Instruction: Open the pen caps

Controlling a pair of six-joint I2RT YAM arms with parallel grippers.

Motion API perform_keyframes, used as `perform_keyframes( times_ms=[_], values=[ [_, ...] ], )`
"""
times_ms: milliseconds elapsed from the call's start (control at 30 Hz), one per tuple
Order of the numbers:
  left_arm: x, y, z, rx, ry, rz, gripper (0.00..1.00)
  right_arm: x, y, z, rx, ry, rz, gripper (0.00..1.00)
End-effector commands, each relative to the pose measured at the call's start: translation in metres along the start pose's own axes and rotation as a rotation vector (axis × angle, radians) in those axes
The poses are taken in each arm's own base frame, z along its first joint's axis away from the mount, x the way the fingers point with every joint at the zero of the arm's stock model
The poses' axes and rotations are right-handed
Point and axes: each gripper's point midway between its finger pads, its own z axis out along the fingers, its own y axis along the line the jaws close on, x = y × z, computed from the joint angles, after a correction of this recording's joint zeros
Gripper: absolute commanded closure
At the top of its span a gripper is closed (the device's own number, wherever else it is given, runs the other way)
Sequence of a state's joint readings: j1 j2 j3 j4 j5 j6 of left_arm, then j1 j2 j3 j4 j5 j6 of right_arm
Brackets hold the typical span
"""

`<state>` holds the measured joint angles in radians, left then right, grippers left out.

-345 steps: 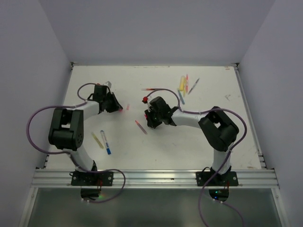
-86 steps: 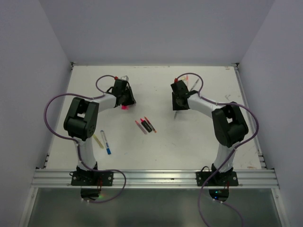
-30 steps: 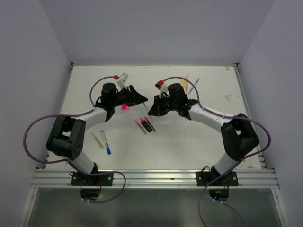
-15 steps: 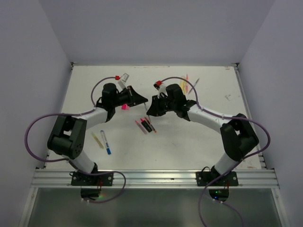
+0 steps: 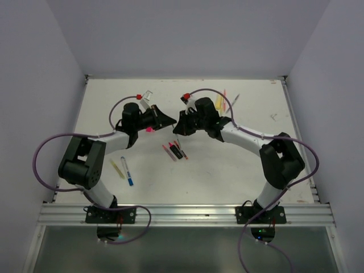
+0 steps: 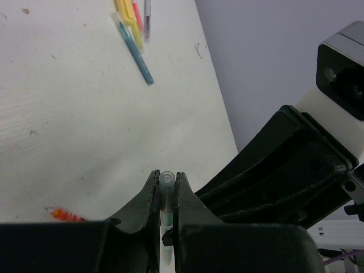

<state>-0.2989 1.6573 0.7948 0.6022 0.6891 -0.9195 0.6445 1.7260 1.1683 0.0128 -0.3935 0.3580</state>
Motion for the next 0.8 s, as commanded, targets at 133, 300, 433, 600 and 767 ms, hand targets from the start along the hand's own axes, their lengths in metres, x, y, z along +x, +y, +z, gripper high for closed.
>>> perform_keyframes(
  times_ms=[133,300,433,600,767],
  values=[
    [-0.032,-0.038,0.008,0.107,-0.066,-0.009,1.0,0.006,-0.002,0.013,0.029,0.019,-0.034,0.82],
    [-0.036,-0.042,0.008,0.121,-0.076,-0.023,1.0,0.013,-0.007,0.018,0.053,0.051,-0.036,1.0],
    [-0.043,-0.037,0.01,0.087,-0.11,-0.054,1.0,0.024,-0.014,0.018,0.122,0.081,-0.061,1.0],
    [-0.057,-0.018,0.013,-0.039,-0.174,-0.11,1.0,0.043,-0.029,0.012,0.287,0.126,-0.137,1.0],
    [-0.083,0.007,0.015,-0.229,-0.24,-0.075,1.0,0.071,-0.024,0.006,0.324,0.201,-0.205,1.0]
  ],
)
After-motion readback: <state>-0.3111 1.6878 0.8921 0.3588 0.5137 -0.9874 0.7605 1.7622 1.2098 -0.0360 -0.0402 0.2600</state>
